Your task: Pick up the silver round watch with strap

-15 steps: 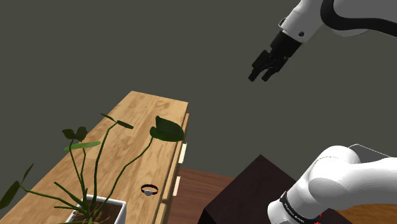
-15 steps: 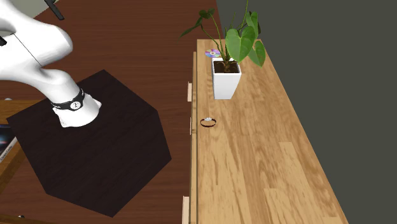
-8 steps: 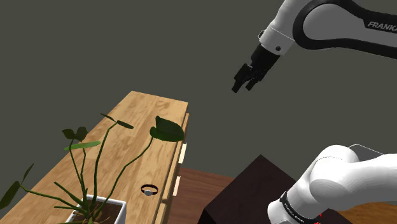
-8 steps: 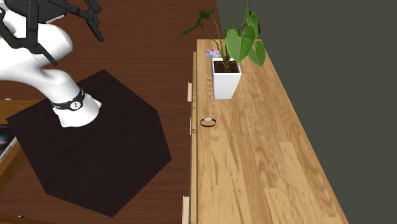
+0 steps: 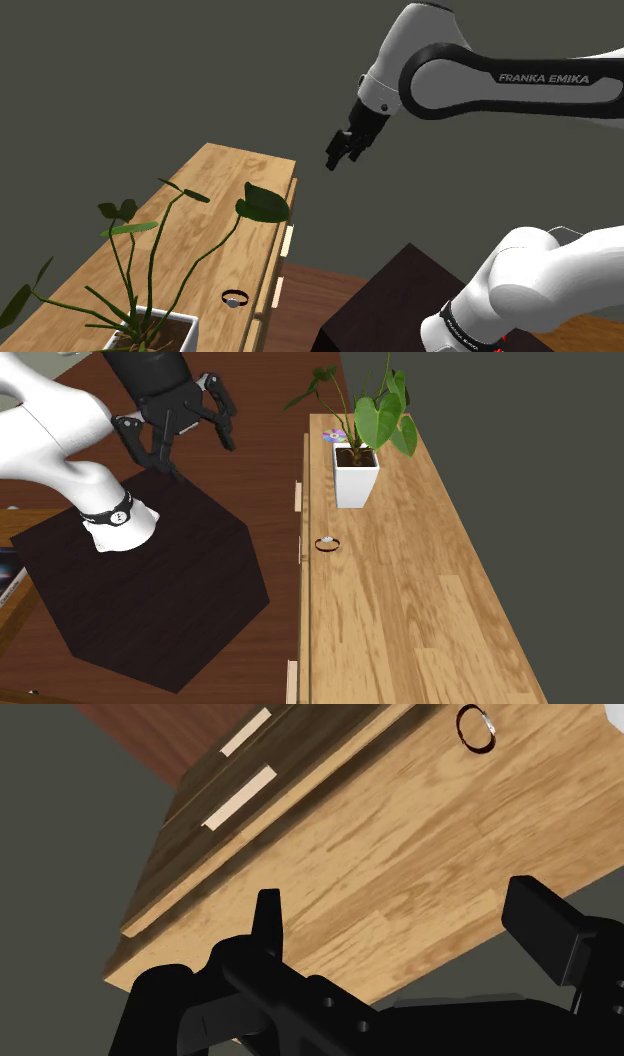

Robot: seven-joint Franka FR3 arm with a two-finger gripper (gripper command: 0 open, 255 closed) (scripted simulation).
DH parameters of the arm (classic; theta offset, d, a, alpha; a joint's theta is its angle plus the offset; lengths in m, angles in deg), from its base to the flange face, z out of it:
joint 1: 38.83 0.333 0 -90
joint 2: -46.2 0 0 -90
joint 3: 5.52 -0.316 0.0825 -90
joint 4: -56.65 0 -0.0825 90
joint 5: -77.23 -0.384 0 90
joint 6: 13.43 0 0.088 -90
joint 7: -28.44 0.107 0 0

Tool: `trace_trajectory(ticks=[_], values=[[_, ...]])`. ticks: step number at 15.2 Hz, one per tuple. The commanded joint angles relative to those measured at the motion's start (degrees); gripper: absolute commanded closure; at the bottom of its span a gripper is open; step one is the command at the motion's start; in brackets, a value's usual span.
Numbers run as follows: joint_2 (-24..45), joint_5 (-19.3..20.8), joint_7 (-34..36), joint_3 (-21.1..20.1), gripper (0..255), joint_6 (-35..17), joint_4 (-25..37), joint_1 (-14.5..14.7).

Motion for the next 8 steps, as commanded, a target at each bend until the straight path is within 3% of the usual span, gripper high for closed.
trace_trajectory(ticks=[1,8], values=[[2.19,-0.06,0.44,-1.66,0,-3.38,-1.41,0.71],[13.84,2.18,3.26,-7.71,0,-13.13,-0.76,1.93]])
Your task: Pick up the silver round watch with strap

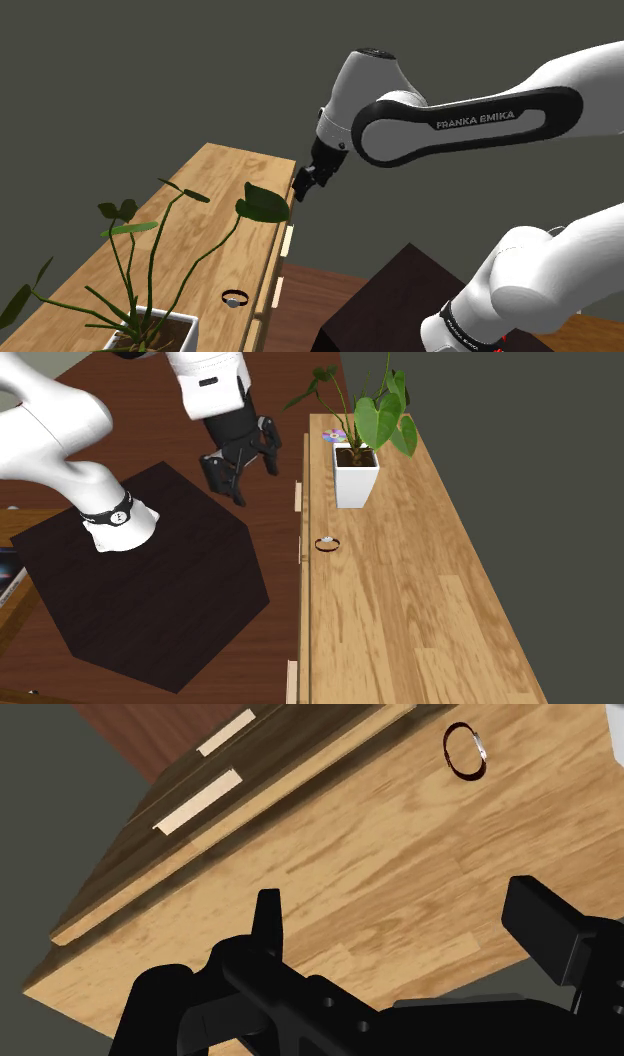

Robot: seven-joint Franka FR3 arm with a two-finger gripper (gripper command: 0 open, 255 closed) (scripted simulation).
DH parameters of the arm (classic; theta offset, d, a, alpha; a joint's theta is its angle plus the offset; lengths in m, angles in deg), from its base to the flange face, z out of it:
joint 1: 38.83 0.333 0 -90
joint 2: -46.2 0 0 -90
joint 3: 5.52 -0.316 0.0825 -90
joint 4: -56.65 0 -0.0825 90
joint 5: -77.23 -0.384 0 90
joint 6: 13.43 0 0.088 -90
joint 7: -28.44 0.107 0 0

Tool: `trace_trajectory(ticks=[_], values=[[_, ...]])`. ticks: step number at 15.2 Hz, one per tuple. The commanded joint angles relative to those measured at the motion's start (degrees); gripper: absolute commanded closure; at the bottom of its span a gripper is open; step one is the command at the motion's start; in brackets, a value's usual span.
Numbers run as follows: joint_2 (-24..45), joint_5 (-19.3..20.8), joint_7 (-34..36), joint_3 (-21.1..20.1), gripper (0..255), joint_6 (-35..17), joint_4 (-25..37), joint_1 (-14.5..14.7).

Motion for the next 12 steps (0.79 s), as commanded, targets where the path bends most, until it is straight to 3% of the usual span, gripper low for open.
trace_trajectory(ticks=[1,6,12], values=[[4.25,1.3,1.13,-1.81,0,-3.02,0.83,0.08],[14.11,6.39,5.18,-5.85,0,-8.87,3.27,0.36],[27.14,16.69,12.52,-8.51,0,-13.79,8.16,1.95]])
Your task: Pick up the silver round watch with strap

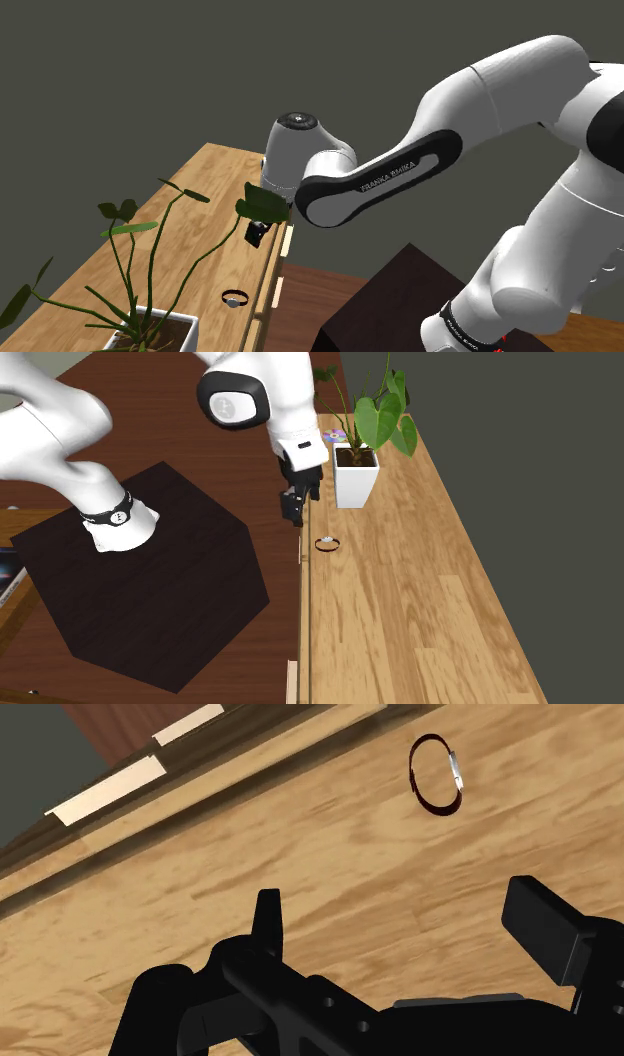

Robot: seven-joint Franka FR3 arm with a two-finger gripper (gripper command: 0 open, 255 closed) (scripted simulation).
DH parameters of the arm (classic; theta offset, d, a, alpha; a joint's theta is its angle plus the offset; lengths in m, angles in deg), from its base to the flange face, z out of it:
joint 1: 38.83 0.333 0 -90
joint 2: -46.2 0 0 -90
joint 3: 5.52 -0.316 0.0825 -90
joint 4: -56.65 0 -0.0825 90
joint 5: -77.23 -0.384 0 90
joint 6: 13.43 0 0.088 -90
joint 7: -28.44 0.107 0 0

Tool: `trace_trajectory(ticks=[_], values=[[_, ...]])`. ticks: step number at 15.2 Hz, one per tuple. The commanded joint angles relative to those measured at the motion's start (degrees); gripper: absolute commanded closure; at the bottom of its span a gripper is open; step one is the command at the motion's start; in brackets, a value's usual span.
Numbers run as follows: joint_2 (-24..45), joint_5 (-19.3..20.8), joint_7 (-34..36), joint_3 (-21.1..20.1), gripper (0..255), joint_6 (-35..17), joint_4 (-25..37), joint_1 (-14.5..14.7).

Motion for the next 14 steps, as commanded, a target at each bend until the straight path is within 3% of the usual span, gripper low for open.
trace_trajectory(ticks=[1,8,14], values=[[4.73,4.09,2.72,-0.29,0,-1.23,2.23,0.97],[19.92,15.95,10.2,2.24,0,-3.17,10.99,7.67],[32.27,22.24,13.19,5.33,0,-3.23,20.3,14.29]])
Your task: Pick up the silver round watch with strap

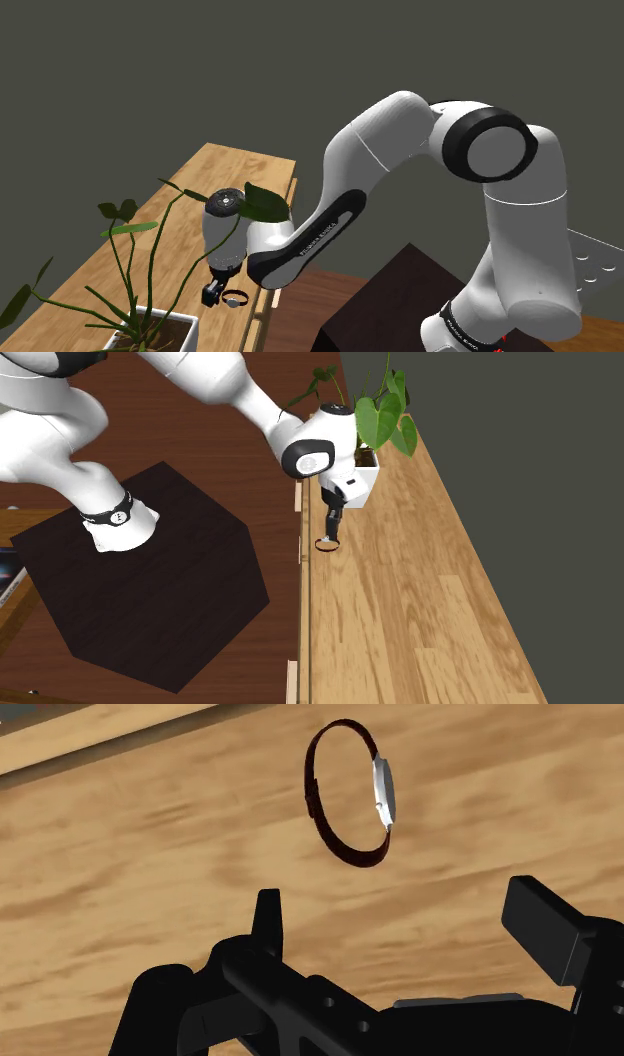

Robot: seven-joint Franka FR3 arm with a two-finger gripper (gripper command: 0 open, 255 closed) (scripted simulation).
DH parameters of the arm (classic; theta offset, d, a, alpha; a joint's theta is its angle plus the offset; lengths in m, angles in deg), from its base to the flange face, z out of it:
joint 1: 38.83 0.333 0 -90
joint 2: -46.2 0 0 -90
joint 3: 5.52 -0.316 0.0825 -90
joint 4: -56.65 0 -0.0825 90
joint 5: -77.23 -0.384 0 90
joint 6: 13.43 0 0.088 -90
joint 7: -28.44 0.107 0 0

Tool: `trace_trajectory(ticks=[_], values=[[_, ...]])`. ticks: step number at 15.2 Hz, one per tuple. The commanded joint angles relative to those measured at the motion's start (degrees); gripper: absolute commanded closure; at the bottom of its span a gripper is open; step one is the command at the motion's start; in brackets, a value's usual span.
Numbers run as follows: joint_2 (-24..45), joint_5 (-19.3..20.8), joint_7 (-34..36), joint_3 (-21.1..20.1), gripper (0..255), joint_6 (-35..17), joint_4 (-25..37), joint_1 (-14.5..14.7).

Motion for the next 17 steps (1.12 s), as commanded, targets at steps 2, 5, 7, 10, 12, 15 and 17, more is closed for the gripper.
trace_trajectory(ticks=[2,5,7,10,12,15,17], values=[[2.91,1.29,0.54,0.84,0,-0.23,2.15,1.4],[4.79,2.33,1.38,1.77,0,-1.54,2.7,2.09],[6.07,2.99,1.92,2.4,0,-2.39,3.12,2.55],[7.09,3.5,2.33,2.9,0,-3.05,3.49,2.92],[7.09,3.5,2.26,2.91,255,-3.07,3.49,2.86],[7.09,3.49,2.26,2.9,255,-3.05,3.5,2.86],[7.09,3.49,2.26,2.9,255,-3.05,3.51,2.86]])
